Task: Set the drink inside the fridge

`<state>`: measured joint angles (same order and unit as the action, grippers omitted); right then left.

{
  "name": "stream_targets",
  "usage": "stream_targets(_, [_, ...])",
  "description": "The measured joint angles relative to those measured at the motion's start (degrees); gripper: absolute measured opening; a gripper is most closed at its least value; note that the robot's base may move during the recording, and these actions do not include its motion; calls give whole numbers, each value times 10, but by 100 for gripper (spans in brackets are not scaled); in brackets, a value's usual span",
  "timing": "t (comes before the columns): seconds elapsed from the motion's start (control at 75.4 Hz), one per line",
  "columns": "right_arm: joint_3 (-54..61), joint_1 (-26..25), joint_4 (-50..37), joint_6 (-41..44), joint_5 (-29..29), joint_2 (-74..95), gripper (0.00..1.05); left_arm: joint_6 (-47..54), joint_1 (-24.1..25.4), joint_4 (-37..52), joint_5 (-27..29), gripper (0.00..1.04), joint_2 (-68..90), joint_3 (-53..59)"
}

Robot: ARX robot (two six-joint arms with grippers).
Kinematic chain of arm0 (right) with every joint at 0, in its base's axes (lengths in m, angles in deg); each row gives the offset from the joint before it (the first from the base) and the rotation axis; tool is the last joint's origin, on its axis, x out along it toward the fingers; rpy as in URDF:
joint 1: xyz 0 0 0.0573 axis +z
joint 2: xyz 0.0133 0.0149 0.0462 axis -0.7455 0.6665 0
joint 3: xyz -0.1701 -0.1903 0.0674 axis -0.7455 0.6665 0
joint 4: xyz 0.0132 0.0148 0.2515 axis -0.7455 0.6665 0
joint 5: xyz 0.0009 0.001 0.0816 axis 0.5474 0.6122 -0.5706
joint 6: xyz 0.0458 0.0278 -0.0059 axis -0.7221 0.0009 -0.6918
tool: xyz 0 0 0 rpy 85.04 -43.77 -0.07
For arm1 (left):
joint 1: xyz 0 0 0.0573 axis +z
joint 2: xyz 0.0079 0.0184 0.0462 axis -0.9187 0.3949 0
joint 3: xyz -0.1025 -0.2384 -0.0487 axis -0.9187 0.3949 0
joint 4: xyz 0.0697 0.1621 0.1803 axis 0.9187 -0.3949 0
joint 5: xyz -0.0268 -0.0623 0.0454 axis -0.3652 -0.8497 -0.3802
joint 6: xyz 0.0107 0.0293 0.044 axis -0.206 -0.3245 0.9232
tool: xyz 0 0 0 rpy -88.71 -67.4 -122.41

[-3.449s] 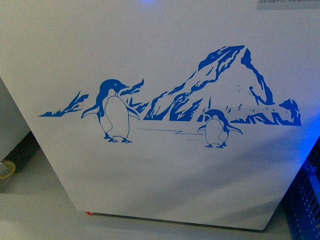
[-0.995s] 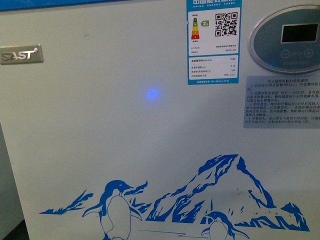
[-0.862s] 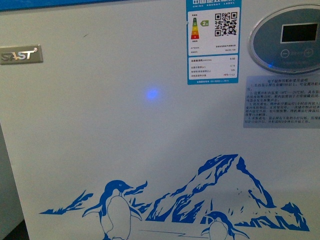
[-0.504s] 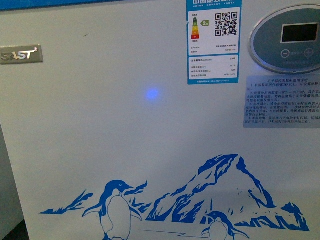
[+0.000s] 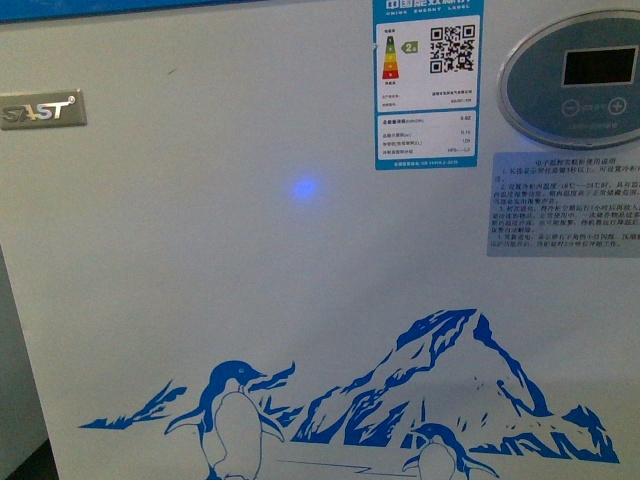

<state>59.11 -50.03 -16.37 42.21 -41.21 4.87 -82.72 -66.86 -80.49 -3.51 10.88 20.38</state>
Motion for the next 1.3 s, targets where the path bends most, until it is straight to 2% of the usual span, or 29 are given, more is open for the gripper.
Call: stream_targets(1.3, [6, 0, 1, 2, 0, 0, 40, 0, 0, 0, 0, 97, 0, 0])
